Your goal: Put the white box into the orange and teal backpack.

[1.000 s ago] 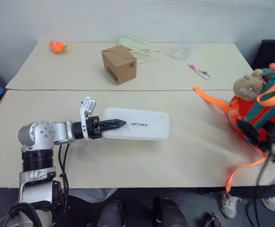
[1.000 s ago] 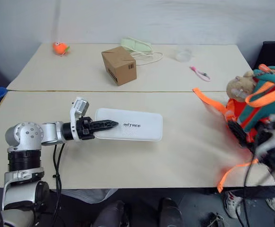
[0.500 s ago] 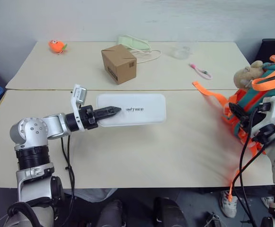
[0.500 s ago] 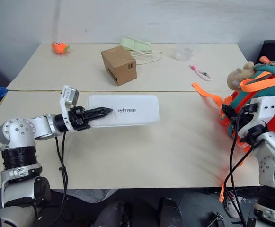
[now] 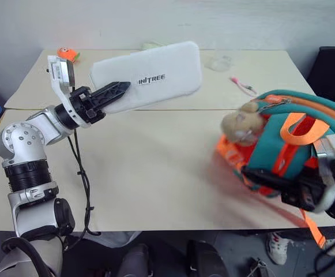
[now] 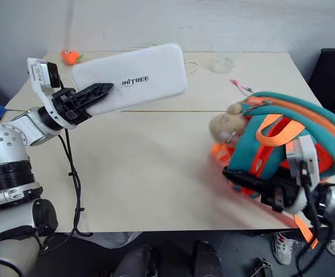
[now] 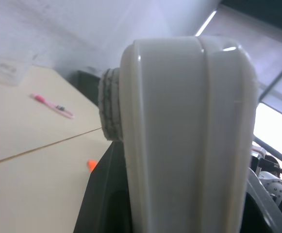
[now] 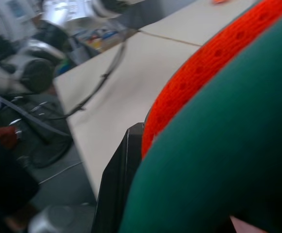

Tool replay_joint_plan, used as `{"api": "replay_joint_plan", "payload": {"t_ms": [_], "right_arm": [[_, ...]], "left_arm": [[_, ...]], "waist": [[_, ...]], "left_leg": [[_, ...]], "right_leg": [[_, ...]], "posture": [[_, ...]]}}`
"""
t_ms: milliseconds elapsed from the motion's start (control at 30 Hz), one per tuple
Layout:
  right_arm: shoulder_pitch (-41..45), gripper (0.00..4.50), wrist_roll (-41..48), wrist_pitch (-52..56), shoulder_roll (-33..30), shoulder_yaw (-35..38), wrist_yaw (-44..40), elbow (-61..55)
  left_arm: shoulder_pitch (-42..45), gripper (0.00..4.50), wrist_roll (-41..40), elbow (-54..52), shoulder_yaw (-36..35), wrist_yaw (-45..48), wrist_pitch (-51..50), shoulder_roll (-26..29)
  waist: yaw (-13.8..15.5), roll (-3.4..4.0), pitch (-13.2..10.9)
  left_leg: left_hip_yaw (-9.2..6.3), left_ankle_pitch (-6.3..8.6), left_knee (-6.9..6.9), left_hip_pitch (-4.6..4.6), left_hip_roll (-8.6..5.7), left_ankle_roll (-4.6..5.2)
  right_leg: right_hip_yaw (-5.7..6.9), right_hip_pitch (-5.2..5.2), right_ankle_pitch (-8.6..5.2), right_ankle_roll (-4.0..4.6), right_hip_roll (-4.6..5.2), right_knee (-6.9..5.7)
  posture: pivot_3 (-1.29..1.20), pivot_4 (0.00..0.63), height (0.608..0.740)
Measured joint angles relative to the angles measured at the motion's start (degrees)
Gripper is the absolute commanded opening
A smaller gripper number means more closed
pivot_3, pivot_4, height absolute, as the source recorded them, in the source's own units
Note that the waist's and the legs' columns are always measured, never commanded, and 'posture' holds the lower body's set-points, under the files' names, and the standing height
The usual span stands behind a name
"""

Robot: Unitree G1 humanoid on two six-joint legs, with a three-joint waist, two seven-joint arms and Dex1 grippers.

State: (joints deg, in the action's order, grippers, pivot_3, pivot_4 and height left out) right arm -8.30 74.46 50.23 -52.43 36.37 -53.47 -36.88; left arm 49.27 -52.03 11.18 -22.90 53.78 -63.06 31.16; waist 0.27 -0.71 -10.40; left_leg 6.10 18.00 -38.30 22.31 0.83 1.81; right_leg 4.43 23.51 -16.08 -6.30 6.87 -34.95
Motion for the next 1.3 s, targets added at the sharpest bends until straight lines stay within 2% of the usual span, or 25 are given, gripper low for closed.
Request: {"api": "replay_joint_plan", "payload": {"t_ms": [233,333,433,600,767,900,1000,1100,1233,1300], "right_arm": [[-7.95,0.05,7.84,5.34,-5.01,9.01,-5.20,0.95],[-9.68,0.05,9.09,6.88,-5.63,11.20,-6.99,1.68],[-11.74,0.05,10.12,8.38,-6.14,13.63,-9.44,1.58],[-13.65,0.05,10.44,9.51,-6.38,16.56,-12.12,1.29],[-13.00,0.05,8.76,8.34,-6.26,16.06,-11.96,1.33],[-12.23,0.05,6.88,7.12,-5.81,14.42,-11.61,1.42],[-11.46,0.05,5.32,6.11,-5.78,12.74,-11.70,1.44],[-9.44,0.05,1.67,4.04,-5.76,9.08,-11.66,1.80],[-4.46,0.05,-4.37,0.35,-4.82,1.96,-9.75,3.59],[-3.26,0.05,-5.68,-0.48,-4.69,0.31,-9.24,3.74]], "left_arm": [[-2.92,1.24,0.74,-6.70,9.50,7.94,4.71,-0.16],[-2.96,1.24,3.76,-6.35,12.28,7.51,10.34,-4.11],[-0.36,1.24,4.82,-2.59,12.67,5.91,13.73,-6.80],[1.97,1.24,5.81,-1.38,14.21,8.72,16.67,-5.97],[-0.85,1.24,10.61,-3.35,21.40,14.47,21.72,-4.86],[-0.78,1.24,20.23,-1.57,27.88,17.31,34.16,-4.94],[1.44,1.24,23.51,1.07,30.28,19.08,39.45,-6.59],[6.14,1.24,26.50,4.13,32.91,20.61,42.45,-9.91],[10.54,1.24,31.16,10.14,37.26,19.49,45.85,-19.18],[11.30,1.24,33.07,12.27,38.67,18.38,47.41,-21.97]], "waist": [[1.00,-0.18,-0.09],[1.41,-0.19,-0.10],[1.78,-0.43,-0.24],[1.28,-0.45,-0.25],[1.30,-0.45,-0.25],[1.82,-0.45,-0.25],[2.32,-0.46,-0.25],[2.79,-0.46,-0.25],[2.78,-0.45,-0.25],[2.70,-0.45,-0.25]], "left_leg": [[-0.02,0.00,-0.01,-0.05,-0.02,0.02],[-0.08,-0.03,-0.01,-0.03,-0.10,0.08],[-0.16,-0.05,-0.03,0.05,-0.15,0.13],[-0.08,-0.04,0.01,0.03,-0.17,0.17],[-0.08,-0.04,-0.03,0.04,-0.20,0.20],[-0.10,-0.06,-0.08,0.03,-0.25,0.23],[-0.12,-0.04,-0.13,0.05,-0.24,0.29],[-0.12,0.00,-0.27,0.10,-0.25,0.36],[-0.11,0.13,-0.75,0.43,-0.30,0.58],[-0.12,0.13,-0.81,0.53,-0.31,0.64]], "right_leg": [[-0.03,0.00,0.00,0.00,0.37,0.18],[0.00,-0.03,0.01,0.00,0.49,0.17],[0.03,-0.02,0.02,-0.01,0.53,0.17],[0.13,-0.07,0.05,-0.08,0.37,0.11],[0.12,-0.07,0.07,-0.11,0.26,0.23],[0.12,-0.09,0.09,-0.13,0.37,0.29],[0.11,-0.11,0.16,-0.16,0.59,0.33],[0.16,-0.11,0.18,-0.18,0.57,0.33],[0.16,-0.01,0.26,-0.34,0.47,0.33],[0.17,0.04,0.30,-0.42,0.46,0.37]], "posture": [[0.00,0.150,0.740],[0.00,0.150,0.740],[0.00,0.150,0.740],[0.00,0.150,0.740],[0.00,0.150,0.740],[0.00,0.150,0.740],[0.00,0.150,0.740],[0.00,0.150,0.740],[0.00,0.150,0.740],[0.00,0.150,0.740]]}}
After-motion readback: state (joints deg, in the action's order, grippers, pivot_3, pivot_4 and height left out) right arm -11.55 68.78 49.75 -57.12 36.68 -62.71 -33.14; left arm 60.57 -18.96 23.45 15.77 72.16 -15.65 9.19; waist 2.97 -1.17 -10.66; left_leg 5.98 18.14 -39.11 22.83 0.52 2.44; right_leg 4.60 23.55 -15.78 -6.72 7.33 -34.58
